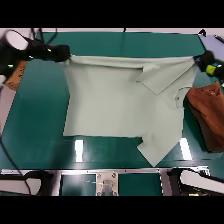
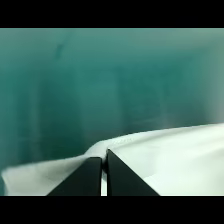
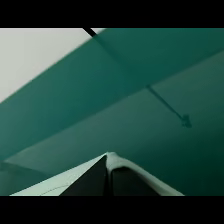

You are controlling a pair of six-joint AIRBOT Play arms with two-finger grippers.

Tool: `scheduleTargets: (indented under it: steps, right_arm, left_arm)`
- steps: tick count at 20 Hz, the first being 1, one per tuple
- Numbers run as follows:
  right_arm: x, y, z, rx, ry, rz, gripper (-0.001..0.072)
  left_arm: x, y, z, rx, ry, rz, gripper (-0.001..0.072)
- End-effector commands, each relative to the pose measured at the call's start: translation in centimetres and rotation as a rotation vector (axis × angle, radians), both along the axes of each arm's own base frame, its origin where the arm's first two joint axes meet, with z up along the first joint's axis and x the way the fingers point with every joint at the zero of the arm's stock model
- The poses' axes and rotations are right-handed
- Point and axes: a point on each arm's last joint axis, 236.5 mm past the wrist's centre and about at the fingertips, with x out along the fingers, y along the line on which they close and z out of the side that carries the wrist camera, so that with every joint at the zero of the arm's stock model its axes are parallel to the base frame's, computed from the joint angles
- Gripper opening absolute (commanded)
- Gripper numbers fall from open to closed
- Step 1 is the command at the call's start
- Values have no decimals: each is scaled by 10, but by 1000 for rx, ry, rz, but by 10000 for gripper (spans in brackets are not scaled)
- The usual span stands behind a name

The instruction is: Fold the shirts.

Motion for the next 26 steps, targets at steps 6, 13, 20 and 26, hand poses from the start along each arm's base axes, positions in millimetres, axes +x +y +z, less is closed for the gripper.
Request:
scheduleTargets:
  steps: [6, 13, 20, 26]
  right_arm:
    - [71, 3, -130, 142, 177, 98, 14]
    - [14, -10, -136, 139, 308, 258, 14]
    - [-24, -29, -152, 79, 450, 284, 14]
    - [-50, -31, -181, 25, 582, 303, 13]
  left_arm:
    - [44, -19, -111, -197, 128, 83, 30]
    - [-15, -7, -133, -212, 376, -79, 30]
    - [-38, 12, -145, -183, 485, -100, 30]
    - [-54, 12, -168, -46, 553, -102, 30]
